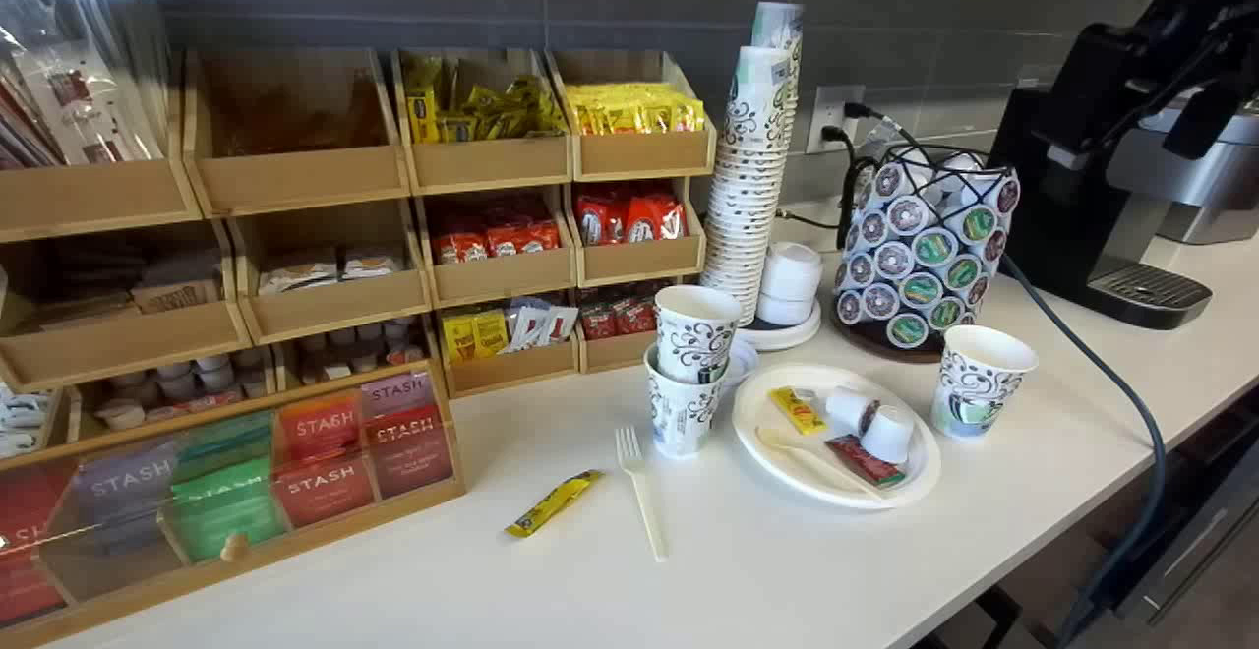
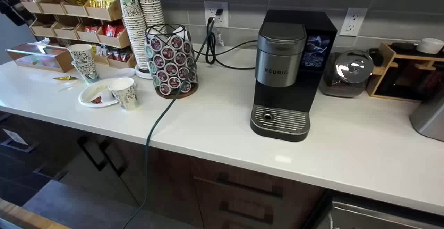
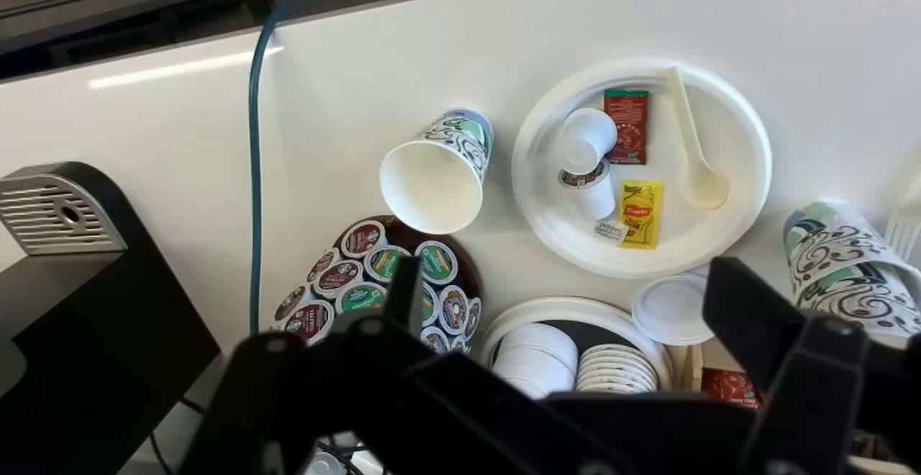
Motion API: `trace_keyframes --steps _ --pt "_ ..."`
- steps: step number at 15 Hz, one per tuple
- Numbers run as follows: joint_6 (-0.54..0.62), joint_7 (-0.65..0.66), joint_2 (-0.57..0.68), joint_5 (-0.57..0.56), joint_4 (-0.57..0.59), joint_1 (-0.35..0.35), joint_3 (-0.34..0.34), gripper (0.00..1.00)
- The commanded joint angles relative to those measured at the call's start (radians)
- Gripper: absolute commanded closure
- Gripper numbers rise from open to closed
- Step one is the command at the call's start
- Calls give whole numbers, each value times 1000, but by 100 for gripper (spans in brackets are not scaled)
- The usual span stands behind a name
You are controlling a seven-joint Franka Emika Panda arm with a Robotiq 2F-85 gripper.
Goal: Move the yellow packet to the brown holder
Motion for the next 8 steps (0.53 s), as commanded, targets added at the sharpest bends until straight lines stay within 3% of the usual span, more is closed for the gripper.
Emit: trace_keyframes --steps 1,8 --pt "-6 18 10 -22 3 42 -36 0" --pt "42 109 83 24 44 65 -32 0"
